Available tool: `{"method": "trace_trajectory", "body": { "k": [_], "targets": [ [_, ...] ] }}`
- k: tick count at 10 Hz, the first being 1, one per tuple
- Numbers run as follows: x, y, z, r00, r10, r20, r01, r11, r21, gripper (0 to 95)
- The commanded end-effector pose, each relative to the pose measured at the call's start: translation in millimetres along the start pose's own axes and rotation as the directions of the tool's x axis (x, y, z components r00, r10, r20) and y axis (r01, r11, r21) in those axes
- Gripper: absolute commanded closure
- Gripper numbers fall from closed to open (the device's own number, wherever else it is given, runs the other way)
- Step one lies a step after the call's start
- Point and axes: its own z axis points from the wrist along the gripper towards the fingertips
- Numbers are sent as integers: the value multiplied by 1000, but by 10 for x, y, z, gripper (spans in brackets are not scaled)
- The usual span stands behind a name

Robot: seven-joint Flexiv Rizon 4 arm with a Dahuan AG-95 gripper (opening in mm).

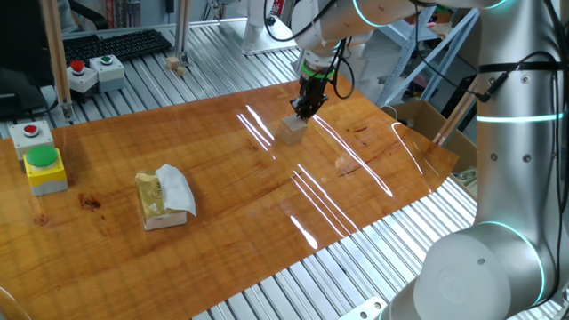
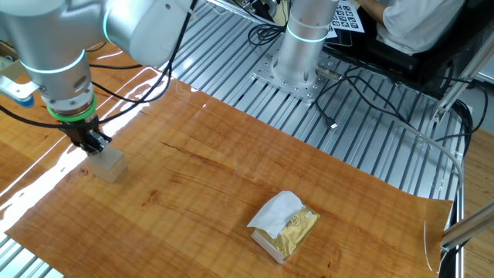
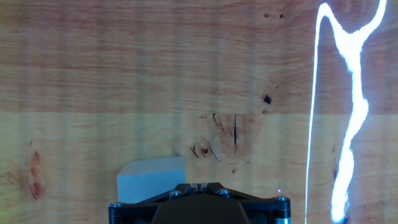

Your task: Use the gripper to push the small block from left to right

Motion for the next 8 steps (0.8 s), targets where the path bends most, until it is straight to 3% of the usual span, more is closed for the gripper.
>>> {"method": "trace_trajectory", "body": {
  "k": [1, 4, 8],
  "targets": [
    [-12, 7, 32, 1000, 3, 1, -3, 1000, -2, 950],
    [-16, 99, 11, 1000, 24, 1, -24, 1000, 0, 950],
    [-4, 346, -67, 998, 69, -2, -69, 998, -2, 950]
  ]
}}
